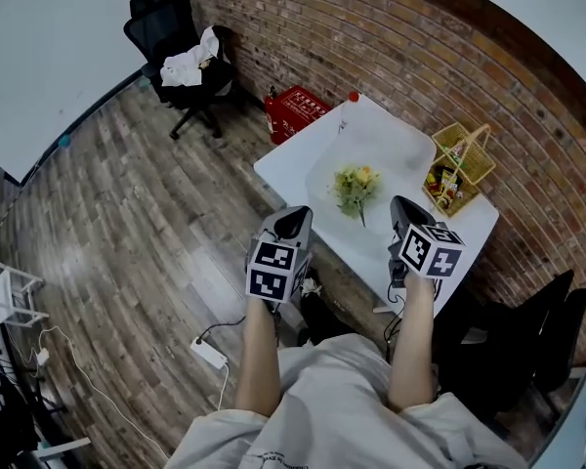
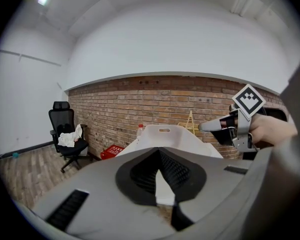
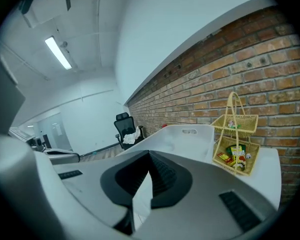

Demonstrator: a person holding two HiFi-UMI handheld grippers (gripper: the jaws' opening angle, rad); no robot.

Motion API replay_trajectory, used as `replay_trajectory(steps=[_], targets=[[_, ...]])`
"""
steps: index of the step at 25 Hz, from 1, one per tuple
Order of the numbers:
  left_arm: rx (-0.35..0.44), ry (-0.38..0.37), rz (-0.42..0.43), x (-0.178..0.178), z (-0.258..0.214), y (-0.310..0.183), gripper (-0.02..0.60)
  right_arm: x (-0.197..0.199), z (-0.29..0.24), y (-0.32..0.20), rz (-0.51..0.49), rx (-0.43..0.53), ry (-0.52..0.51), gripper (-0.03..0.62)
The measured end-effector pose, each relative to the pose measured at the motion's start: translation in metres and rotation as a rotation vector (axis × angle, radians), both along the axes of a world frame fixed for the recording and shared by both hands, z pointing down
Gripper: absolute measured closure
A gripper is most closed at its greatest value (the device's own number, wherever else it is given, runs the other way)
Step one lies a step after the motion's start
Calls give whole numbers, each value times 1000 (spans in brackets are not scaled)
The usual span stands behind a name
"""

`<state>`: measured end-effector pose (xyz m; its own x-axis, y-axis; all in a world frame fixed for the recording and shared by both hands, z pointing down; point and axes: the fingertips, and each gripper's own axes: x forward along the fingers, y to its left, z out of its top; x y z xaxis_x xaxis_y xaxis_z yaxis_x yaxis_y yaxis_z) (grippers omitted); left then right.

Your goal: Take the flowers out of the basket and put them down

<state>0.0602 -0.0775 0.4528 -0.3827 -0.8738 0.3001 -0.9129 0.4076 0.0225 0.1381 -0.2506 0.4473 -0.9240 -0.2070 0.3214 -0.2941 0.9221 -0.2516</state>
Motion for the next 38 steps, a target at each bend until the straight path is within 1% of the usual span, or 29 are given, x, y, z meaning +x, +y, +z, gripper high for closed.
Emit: replay_trajectory(steps=[5,9,13,16,18,19,21,22,24,30,32,34,38], targets=[[-21,-17,17,-27,-3,-1,557,-27,-5,-7,16,-34,-41,591],[-14,-9,17,-51,-4,-9,557,-49,-3,-10,-5,-4,-5,590],[7,-4,23,-71,-8,-32,557,-70,-9,-32,-11,13,10,591],[9,-14,43,-84,-9,-46,557,-84,-16,-47,-6,17,2,591],[14,-9,47,-99,-9,-49,557,-99,-14,-45,-43,12,-10,591],[22,6,46,-108,-8,-49,557,-107,-11,-39,-84,9,-8,590],[44,48,41,-125,-6,-51,557,-124,-2,-28,-172,11,21,589],[49,64,37,-133,-5,-53,557,-132,2,-26,-198,18,44,589],[42,78,33,-146,-3,-59,557,-145,9,-30,-217,30,82,586],[1,80,38,-182,6,-83,557,-178,21,-52,-215,8,119,582],[-2,92,38,-195,5,-89,557,-187,25,-56,-211,-4,129,581],[-3,104,40,-206,4,-99,557,-194,29,-63,-214,-20,137,580],[-19,94,61,-222,-1,-128,557,-205,33,-90,-204,-54,131,580]])
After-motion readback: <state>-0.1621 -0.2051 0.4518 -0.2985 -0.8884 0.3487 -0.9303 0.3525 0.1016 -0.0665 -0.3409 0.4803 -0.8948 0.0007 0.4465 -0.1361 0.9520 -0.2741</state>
